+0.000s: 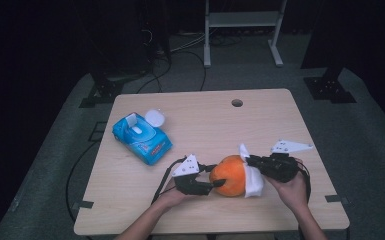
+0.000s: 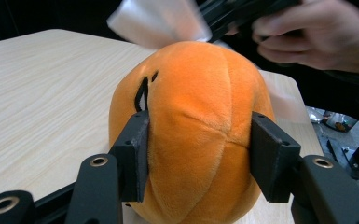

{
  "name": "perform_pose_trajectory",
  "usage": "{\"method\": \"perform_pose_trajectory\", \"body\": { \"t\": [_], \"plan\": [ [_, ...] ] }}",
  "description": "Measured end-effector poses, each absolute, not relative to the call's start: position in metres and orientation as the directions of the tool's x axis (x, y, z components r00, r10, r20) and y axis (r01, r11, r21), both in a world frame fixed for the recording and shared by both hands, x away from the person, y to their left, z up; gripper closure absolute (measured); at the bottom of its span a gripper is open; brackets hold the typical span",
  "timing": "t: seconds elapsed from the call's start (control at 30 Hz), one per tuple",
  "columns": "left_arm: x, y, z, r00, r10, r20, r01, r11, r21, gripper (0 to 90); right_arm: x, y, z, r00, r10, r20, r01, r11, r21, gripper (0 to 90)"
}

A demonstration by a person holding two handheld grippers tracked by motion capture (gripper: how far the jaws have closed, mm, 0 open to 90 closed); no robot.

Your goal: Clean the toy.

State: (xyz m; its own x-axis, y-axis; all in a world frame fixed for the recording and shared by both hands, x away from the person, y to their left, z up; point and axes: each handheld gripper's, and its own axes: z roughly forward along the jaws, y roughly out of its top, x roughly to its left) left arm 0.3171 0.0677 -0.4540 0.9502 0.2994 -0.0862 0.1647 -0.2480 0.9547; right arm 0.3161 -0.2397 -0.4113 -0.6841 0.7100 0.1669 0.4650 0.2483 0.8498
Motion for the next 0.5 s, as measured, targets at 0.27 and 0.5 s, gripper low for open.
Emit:
{"method": "perform_pose_trajectory", "body": {
  "t": [0.27,0.5],
  "plan": [
    [0.319,0.069,-0.455,0.95,0.297,-0.1,0.175,-0.235,0.956,44.8,0.311,-0.237,-0.404,-0.719,0.667,0.193,0.443,0.226,0.868,82.2],
    [0.316,0.066,-0.453,0.949,0.293,-0.112,0.189,-0.248,0.95,25.8,0.314,-0.235,-0.414,-0.704,0.684,0.191,0.466,0.242,0.851,82.2]
  ]
}}
